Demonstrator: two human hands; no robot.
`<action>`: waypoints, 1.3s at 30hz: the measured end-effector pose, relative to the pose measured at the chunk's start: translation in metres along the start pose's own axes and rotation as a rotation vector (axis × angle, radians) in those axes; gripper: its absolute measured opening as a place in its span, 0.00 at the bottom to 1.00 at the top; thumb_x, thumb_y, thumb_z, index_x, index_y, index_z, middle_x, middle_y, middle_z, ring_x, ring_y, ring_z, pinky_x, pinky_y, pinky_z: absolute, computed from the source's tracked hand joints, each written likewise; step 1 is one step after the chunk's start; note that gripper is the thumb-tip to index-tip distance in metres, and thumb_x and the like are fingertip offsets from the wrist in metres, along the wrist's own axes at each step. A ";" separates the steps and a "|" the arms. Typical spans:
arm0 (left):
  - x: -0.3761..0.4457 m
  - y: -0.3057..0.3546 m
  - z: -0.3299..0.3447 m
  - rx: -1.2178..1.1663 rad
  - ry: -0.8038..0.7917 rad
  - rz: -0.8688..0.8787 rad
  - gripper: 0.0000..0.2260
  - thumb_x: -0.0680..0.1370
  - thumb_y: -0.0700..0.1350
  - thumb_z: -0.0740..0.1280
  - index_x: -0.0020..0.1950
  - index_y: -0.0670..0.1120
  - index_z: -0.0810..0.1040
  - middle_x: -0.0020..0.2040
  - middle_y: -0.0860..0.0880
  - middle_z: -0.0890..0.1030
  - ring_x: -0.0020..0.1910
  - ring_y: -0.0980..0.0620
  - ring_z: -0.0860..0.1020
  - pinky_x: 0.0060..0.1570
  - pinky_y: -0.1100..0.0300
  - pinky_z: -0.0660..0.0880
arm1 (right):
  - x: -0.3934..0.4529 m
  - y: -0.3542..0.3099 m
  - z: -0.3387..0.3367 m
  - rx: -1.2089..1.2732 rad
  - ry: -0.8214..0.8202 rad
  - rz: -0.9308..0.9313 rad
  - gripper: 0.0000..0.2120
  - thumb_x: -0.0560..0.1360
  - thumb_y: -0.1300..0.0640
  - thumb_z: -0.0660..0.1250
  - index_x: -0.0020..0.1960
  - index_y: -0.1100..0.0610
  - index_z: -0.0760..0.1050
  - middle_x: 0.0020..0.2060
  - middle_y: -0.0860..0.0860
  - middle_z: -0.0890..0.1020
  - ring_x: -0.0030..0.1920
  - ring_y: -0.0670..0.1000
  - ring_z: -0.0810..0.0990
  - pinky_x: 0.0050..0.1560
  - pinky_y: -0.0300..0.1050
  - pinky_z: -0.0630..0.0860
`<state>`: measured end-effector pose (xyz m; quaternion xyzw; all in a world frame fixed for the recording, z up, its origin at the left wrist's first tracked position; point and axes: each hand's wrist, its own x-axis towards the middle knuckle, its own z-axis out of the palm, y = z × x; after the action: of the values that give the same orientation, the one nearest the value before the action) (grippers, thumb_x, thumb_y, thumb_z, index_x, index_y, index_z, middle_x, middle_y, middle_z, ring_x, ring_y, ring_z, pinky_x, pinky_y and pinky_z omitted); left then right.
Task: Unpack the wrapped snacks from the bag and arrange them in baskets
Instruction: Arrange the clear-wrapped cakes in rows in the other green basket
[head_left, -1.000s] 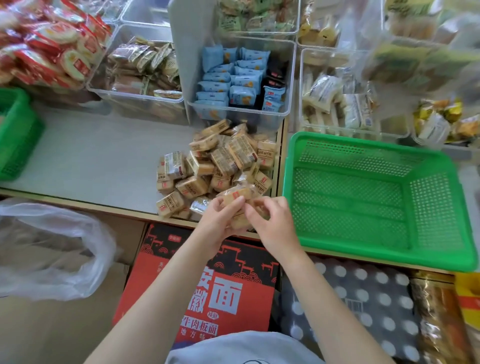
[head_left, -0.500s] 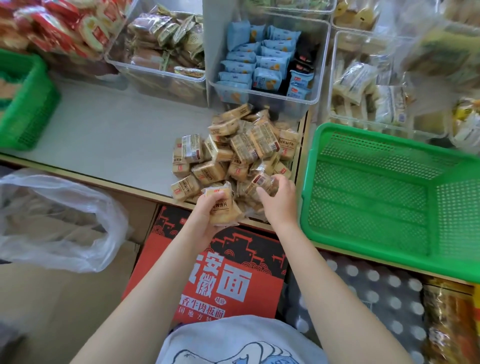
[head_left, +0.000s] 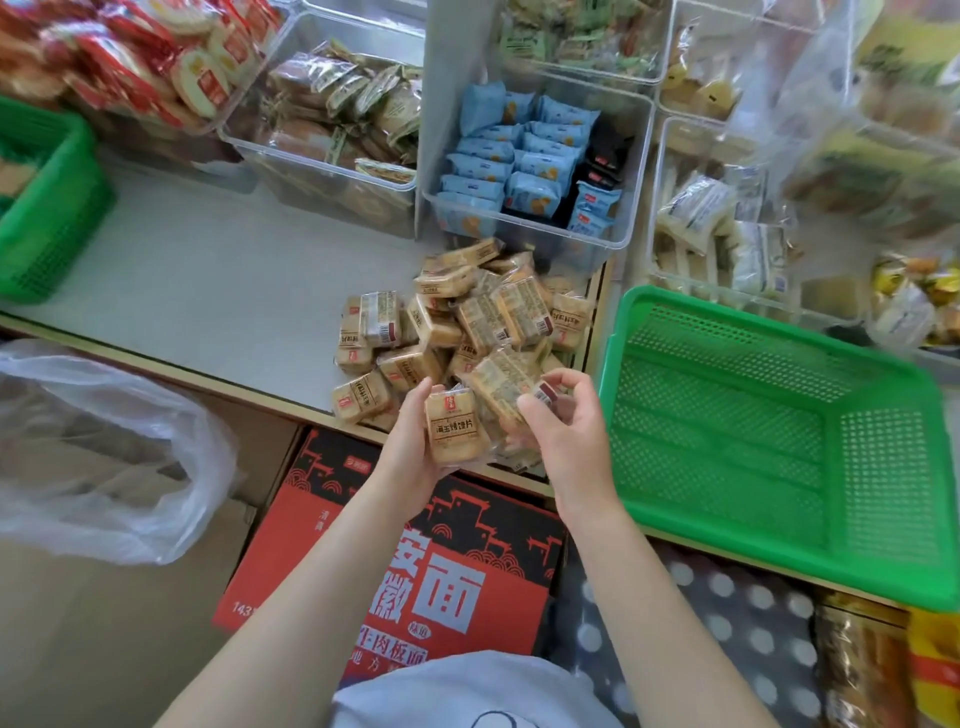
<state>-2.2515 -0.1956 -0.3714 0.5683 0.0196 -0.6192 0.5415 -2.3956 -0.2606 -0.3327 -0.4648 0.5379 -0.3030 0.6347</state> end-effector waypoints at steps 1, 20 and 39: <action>0.001 0.001 0.004 0.014 -0.045 0.003 0.24 0.81 0.64 0.56 0.61 0.48 0.81 0.56 0.43 0.85 0.52 0.43 0.84 0.53 0.49 0.78 | 0.000 0.000 0.001 -0.086 -0.028 -0.029 0.10 0.75 0.58 0.71 0.51 0.46 0.73 0.46 0.52 0.82 0.44 0.54 0.82 0.41 0.44 0.81; 0.004 0.025 -0.009 -0.132 -0.134 -0.028 0.18 0.79 0.54 0.67 0.65 0.47 0.77 0.55 0.44 0.85 0.51 0.44 0.85 0.60 0.43 0.77 | 0.134 -0.012 0.027 -0.773 0.125 -0.119 0.31 0.70 0.51 0.77 0.67 0.56 0.67 0.62 0.54 0.74 0.63 0.55 0.73 0.63 0.55 0.74; 0.011 0.009 0.056 0.177 0.042 0.094 0.27 0.75 0.63 0.69 0.69 0.54 0.65 0.63 0.50 0.76 0.58 0.52 0.79 0.46 0.54 0.80 | 0.006 -0.038 -0.034 0.047 -0.187 0.116 0.21 0.77 0.46 0.70 0.61 0.60 0.76 0.48 0.57 0.86 0.41 0.57 0.85 0.34 0.45 0.79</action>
<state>-2.2813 -0.2428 -0.3545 0.6273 -0.0505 -0.5803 0.5170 -2.4226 -0.2891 -0.2997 -0.4441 0.4953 -0.2334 0.7092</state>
